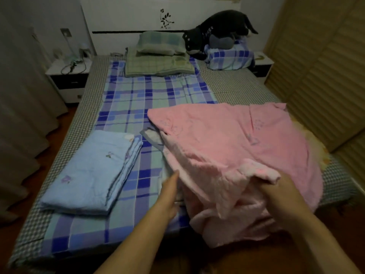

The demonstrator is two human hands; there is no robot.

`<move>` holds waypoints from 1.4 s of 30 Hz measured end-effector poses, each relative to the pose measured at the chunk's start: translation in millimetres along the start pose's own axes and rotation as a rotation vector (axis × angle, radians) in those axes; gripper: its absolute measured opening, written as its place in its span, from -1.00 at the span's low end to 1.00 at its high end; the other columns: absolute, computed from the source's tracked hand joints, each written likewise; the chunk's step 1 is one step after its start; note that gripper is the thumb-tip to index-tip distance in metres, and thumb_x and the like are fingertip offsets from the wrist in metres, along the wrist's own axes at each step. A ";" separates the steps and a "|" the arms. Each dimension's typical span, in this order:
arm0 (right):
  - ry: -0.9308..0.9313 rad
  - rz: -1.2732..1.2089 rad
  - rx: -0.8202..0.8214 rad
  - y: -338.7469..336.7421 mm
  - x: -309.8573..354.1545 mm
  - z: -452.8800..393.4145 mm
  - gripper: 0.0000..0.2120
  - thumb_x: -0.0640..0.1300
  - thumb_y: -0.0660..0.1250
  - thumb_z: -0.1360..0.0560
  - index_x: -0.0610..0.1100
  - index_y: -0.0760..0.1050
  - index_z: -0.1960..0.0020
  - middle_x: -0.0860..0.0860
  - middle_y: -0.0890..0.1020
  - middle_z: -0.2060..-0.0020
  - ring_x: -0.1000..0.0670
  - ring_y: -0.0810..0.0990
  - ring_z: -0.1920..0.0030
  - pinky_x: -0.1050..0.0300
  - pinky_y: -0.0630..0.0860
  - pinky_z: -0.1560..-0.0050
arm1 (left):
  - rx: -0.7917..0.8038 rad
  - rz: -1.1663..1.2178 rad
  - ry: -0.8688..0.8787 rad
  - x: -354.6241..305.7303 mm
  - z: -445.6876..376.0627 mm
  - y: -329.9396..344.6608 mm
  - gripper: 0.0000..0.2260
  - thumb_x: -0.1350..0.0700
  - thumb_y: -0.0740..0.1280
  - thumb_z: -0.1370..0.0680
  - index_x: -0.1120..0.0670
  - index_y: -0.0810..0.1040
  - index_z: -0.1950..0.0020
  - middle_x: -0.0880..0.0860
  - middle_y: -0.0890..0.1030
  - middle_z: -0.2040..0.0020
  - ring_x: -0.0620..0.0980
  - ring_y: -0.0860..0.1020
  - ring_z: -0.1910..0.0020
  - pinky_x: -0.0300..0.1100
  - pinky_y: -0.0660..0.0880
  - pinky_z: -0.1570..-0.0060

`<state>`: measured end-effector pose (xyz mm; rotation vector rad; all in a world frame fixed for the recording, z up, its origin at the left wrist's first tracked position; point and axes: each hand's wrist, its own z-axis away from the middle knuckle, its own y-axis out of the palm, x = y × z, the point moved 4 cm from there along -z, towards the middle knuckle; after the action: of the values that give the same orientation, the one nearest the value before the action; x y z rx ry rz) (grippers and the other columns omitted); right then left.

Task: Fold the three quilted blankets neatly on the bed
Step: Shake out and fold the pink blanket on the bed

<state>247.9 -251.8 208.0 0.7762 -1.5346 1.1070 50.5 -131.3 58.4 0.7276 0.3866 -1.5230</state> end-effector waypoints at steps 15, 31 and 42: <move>0.136 -0.608 -0.243 -32.1 13.3 10.2 -0.43 0.14 0.68 -0.07 -0.07 0.72 -0.01 -0.15 0.71 -0.02 -0.06 0.69 -0.05 0.12 0.63 0.07 | 0.170 0.278 -0.063 -52.0 -172.8 43.9 -0.51 -0.11 0.25 -0.58 0.10 0.44 -0.45 0.21 0.54 -0.33 0.25 0.55 -0.23 0.10 0.52 -0.13; -0.009 -0.511 -0.432 121.4 91.3 43.0 -0.60 0.09 0.59 -0.20 -0.03 0.72 0.01 -0.06 0.73 0.03 0.01 0.70 -0.03 0.16 0.62 0.04 | 0.402 -0.074 -0.284 -95.9 -160.4 -41.1 -0.62 -0.02 0.17 -0.68 0.22 0.48 -0.35 0.19 0.60 -0.17 0.23 0.56 -0.18 0.18 0.50 -0.21; 0.229 -0.701 -0.633 159.4 37.3 20.1 -0.72 -0.31 0.18 -0.58 -0.24 0.66 0.13 -0.17 0.69 0.21 -0.06 0.70 0.21 0.18 0.64 0.23 | -0.122 0.102 0.046 -284.3 -188.3 -172.6 -0.83 0.19 0.24 -0.58 0.09 0.58 -0.12 0.08 0.63 0.02 0.03 0.61 0.08 -0.12 0.60 0.17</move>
<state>88.4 -210.1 203.0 0.6312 -1.1649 0.1590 -91.7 223.2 71.8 0.6771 0.4656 -1.3769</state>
